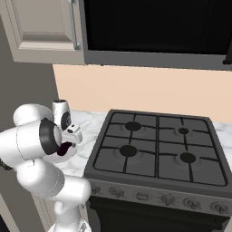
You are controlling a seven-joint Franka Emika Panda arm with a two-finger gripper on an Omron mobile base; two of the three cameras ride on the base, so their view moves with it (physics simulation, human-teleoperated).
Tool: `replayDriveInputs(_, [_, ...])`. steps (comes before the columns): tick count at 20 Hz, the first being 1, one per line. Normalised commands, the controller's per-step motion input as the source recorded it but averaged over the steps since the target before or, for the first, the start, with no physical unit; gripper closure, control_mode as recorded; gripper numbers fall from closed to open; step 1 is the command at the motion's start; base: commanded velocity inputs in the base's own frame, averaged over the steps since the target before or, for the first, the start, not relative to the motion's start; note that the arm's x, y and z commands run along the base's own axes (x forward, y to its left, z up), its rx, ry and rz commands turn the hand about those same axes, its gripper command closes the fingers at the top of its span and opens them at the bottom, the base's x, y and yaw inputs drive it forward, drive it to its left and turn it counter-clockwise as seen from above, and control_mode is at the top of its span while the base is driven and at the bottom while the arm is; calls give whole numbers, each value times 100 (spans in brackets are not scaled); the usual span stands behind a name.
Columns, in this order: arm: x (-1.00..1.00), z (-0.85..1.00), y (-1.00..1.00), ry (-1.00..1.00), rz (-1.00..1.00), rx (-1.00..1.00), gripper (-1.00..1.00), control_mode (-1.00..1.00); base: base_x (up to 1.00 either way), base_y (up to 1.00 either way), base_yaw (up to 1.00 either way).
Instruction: Pick eggplant from the fridge and place it on the plate on the counter.
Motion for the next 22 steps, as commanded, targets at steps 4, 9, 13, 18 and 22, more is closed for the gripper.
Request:
replayDriveInputs(4, [-23,35,-25,0,0,0,-100,-100,0,0,0])
replayDriveInputs(9, [-37,35,-32,0,0,0,-100,-100,0,0,0])
replayDriveInputs(13, [-51,38,-41,0,0,0,-100,-100,0,0,0])
replayDriveInputs(18, [-60,36,-60,0,0,0,-100,-100,0,0,0])
replayDriveInputs(22, [-49,43,-59,0,0,1,-100,-100,0,0,0])
